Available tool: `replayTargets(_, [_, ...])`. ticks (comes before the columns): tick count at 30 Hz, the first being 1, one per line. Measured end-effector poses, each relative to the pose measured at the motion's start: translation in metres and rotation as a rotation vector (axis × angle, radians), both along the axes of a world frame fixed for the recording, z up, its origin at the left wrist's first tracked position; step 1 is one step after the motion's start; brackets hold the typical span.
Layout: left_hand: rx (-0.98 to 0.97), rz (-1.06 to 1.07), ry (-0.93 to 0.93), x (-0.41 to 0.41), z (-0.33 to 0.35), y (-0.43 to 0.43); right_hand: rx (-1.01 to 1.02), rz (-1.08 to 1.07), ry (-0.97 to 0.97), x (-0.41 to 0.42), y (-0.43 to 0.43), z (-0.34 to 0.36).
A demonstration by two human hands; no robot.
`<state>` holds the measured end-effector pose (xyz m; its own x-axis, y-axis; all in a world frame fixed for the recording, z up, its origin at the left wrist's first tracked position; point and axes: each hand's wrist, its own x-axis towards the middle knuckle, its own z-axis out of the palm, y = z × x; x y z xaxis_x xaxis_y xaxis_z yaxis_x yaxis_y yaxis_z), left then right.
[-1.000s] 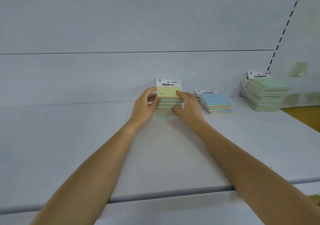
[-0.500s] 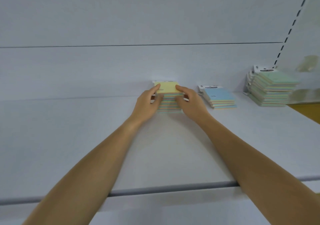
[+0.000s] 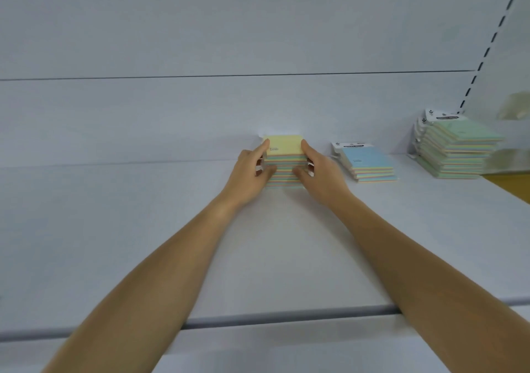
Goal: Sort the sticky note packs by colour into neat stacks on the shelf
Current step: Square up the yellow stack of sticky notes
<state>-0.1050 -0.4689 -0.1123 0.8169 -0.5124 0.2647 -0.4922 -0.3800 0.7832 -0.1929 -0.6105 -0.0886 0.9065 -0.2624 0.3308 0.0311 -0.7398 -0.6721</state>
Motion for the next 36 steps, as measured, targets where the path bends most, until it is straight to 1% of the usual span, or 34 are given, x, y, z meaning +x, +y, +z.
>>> replayTargets(4, [-0.018,0.002,-0.055,-0.012,0.012,0.001,-0.023,-0.010,-0.021,0.000,0.000,-0.001])
replayTargets(8, [-0.071,0.041,-0.112,-0.017,0.014,0.000,0.040,-0.048,-0.067,-0.001,0.001,-0.002])
replayTargets(10, [-0.078,0.061,-0.112,-0.018,0.016,0.001,0.017,-0.076,-0.066,0.000,0.002,-0.003])
replayTargets(12, [-0.105,0.061,-0.072,-0.021,0.019,0.002,0.030,-0.082,-0.073,0.000,0.001,-0.002])
replayTargets(15, [-0.155,0.046,0.069,-0.024,0.019,0.003,0.092,-0.079,-0.043,0.000,-0.001,-0.003])
replayTargets(17, [-0.098,0.043,0.114,-0.023,0.014,0.003,0.133,-0.080,0.022,0.001,-0.002,-0.006])
replayTargets(19, [-0.042,0.057,0.066,-0.020,0.009,0.001,0.099,-0.078,0.051,0.005,-0.004,-0.010])
replayTargets(23, [0.000,0.113,-0.017,-0.021,0.010,0.000,0.053,-0.065,-0.012,0.009,-0.006,-0.014])
replayTargets(25, [0.003,0.121,-0.015,-0.023,0.010,0.001,0.055,-0.027,-0.016,0.010,-0.006,-0.018])
replayTargets(26, [-0.006,0.115,0.010,-0.023,0.010,0.001,0.086,0.001,-0.013,0.012,-0.006,-0.019])
replayTargets(27, [-0.031,0.104,0.049,-0.023,0.010,0.000,0.158,0.035,-0.003,0.013,-0.005,-0.020])
replayTargets(29, [-0.117,0.064,0.167,-0.026,0.016,-0.001,0.416,0.080,-0.015,0.012,-0.001,-0.014])
replayTargets(31, [-0.272,0.040,0.354,-0.027,0.022,-0.004,0.698,0.122,-0.032,0.016,0.001,-0.010])
replayTargets(32, [-0.353,0.017,0.432,-0.029,0.024,-0.007,0.789,0.154,-0.024,0.019,0.001,-0.010])
replayTargets(34, [-0.398,-0.040,0.502,-0.032,0.025,-0.011,0.836,0.212,0.011,0.023,0.001,-0.010])
replayTargets(36, [-0.385,-0.085,0.503,-0.033,0.024,-0.013,0.784,0.231,0.035,0.022,0.003,-0.012])
